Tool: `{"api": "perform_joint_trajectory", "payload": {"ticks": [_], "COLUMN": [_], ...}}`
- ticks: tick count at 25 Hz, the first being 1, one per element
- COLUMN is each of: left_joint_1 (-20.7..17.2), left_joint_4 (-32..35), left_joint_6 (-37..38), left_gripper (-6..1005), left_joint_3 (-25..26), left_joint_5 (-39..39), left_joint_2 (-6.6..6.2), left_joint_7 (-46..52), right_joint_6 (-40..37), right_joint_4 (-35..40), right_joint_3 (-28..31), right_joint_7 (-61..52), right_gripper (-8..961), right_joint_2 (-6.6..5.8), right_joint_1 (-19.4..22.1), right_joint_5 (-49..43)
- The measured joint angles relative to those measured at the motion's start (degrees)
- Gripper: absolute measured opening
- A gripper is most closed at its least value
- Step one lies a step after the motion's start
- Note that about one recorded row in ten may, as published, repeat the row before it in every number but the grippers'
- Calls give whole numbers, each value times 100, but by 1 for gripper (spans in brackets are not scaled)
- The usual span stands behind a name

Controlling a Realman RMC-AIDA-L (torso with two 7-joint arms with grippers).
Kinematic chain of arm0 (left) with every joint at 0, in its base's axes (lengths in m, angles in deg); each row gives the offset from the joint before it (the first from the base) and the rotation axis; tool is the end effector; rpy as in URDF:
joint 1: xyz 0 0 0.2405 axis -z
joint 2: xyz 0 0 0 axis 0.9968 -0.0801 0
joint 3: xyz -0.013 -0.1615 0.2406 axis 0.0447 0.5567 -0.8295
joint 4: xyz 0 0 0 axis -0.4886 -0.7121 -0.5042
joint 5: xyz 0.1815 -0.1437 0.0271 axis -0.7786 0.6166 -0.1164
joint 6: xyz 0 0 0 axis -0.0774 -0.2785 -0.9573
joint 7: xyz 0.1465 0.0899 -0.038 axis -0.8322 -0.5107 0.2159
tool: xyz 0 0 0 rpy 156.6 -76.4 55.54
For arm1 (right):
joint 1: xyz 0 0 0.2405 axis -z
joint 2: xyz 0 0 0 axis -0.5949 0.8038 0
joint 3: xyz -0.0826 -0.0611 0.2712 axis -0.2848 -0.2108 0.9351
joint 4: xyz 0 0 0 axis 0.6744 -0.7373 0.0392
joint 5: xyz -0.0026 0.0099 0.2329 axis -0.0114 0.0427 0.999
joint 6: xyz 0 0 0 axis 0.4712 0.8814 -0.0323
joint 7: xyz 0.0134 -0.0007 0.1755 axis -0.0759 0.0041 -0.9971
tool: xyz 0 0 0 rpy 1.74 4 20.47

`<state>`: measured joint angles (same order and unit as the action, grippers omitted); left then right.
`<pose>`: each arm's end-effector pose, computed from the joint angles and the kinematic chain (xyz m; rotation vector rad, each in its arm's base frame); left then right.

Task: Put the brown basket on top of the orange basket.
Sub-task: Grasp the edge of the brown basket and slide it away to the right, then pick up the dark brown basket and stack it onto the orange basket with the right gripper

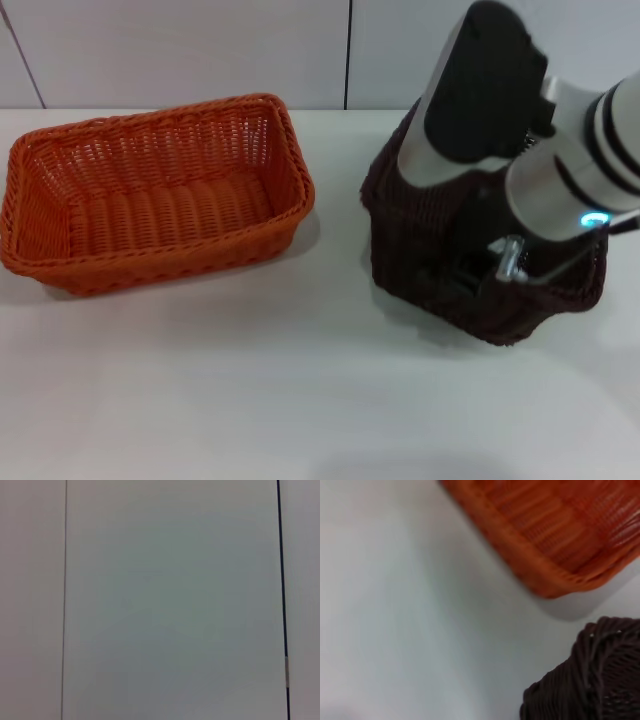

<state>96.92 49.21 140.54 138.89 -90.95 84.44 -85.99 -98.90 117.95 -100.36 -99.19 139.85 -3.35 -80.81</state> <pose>-0.4495 0.3174 0.0344 -1.1367 -0.5792 -0.5150 0.0951 0.3816 -0.0514 -2.6732 0.2669 -0.5383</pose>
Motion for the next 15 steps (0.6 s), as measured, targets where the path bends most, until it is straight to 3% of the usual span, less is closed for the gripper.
{"api": "perform_joint_trajectory", "payload": {"ticks": [5, 15], "left_joint_1": [1, 9], "left_joint_4": [33, 48], "left_joint_6": [0, 0], "left_gripper": [776, 776], "left_joint_3": [0, 0], "left_joint_5": [0, -11], "left_joint_2": [0, -14], "left_joint_7": [7, 10], "right_joint_6": [-301, -500], "right_joint_4": [561, 802], "right_joint_3": [329, 393], "right_joint_7": [-13, 201], "right_gripper": [129, 129], "right_joint_2": [-7, -22], "right_joint_1": [-98, -425], "right_joint_5": [-48, -67]}}
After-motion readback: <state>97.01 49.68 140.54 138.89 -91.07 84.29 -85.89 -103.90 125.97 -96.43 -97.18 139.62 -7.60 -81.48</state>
